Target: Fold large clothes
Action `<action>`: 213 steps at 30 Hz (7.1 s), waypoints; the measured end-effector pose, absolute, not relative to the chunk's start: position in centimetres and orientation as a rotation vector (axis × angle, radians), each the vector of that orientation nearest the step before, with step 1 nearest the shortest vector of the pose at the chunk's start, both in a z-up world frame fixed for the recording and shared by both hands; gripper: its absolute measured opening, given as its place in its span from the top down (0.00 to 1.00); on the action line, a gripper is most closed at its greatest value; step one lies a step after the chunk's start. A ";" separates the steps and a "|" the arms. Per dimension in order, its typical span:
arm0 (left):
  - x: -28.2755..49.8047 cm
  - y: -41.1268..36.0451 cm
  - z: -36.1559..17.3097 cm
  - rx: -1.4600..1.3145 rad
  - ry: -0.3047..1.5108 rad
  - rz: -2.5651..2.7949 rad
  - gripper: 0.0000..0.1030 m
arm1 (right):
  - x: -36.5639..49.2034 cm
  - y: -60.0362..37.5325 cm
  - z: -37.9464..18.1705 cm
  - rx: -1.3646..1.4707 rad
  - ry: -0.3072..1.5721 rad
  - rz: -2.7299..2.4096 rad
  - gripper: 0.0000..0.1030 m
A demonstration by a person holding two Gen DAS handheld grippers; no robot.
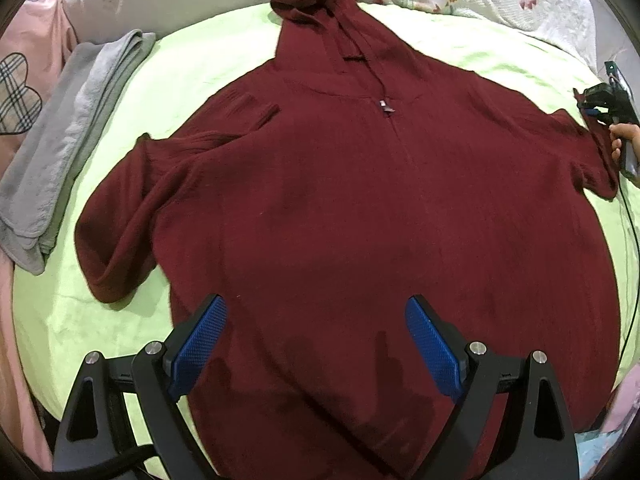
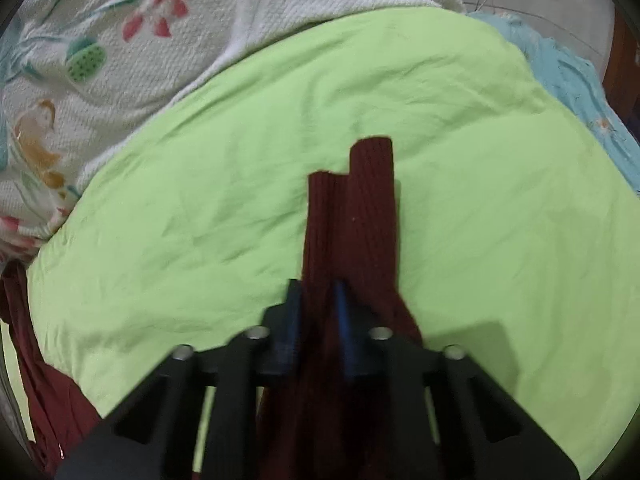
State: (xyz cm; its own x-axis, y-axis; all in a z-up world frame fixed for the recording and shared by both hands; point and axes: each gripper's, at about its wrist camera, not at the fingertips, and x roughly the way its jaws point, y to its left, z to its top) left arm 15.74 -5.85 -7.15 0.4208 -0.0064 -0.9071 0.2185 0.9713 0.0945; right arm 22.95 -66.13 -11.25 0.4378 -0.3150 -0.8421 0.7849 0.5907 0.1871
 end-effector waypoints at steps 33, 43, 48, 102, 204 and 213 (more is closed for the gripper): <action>20.0 3.5 -6.5 -0.181 1.105 -0.240 0.11 | 33.7 -23.5 -10.0 0.707 0.957 0.395 0.92; 31.0 -2.0 -8.2 -0.092 1.099 -0.350 0.35 | 25.0 -31.6 -6.5 0.798 0.791 0.281 0.92; 33.4 -4.2 -10.2 0.022 1.134 -0.342 0.92 | 21.7 -33.7 -5.8 0.800 0.757 0.231 0.92; 28.3 1.1 -11.4 -0.112 1.083 -0.305 0.99 | 26.5 -36.2 -9.1 0.582 0.882 0.030 0.77; 18.3 5.9 -10.7 -0.218 1.041 -0.239 0.77 | 28.3 -34.0 -12.4 0.366 1.019 -0.004 0.95; 20.9 5.6 -11.3 -0.223 1.076 -0.158 0.73 | 18.3 -38.5 -2.0 0.492 0.358 0.006 0.95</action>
